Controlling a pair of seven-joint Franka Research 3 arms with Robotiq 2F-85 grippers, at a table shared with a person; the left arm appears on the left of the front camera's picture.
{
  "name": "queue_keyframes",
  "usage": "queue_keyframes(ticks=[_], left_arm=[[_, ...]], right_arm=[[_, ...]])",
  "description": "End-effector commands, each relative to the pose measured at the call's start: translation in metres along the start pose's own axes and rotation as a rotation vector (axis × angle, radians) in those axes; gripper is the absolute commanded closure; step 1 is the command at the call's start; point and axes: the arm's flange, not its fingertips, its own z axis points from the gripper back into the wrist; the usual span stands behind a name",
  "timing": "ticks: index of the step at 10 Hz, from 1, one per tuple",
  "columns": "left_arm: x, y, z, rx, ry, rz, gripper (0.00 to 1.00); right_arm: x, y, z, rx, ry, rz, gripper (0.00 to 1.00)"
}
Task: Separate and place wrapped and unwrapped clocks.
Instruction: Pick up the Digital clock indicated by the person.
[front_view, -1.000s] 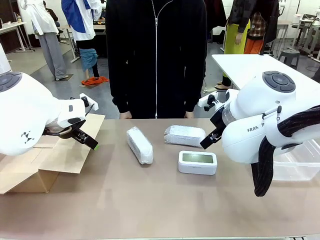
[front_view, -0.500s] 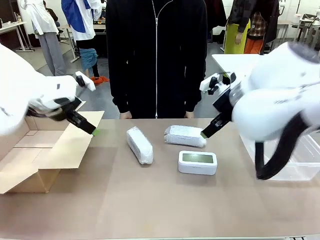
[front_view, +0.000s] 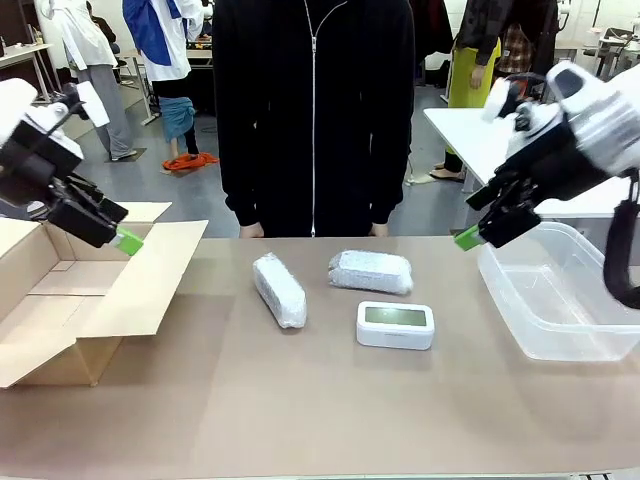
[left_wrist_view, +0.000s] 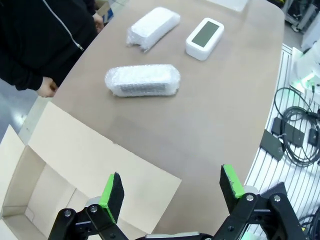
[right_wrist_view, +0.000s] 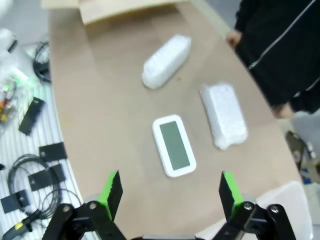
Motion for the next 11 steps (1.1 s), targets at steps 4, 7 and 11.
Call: queue_keyframes(ticks=[4,7,11], left_arm=[[-0.035,-0.002,-0.04,0.035,-0.051,-0.076,0.0],[-0.004,0.01,-0.01,-0.003,0.009,-0.068,0.0],[-0.004,0.01,-0.01,-0.003,0.009,-0.068,0.0]], right_arm=[[-0.022,0.02,-0.039,0.015,-0.063,-0.069,0.0],[-0.006,-0.005,0.009,0.045,-0.08,-0.039,0.0],[-0.006,-0.005,0.009,0.045,-0.08,-0.039,0.0]])
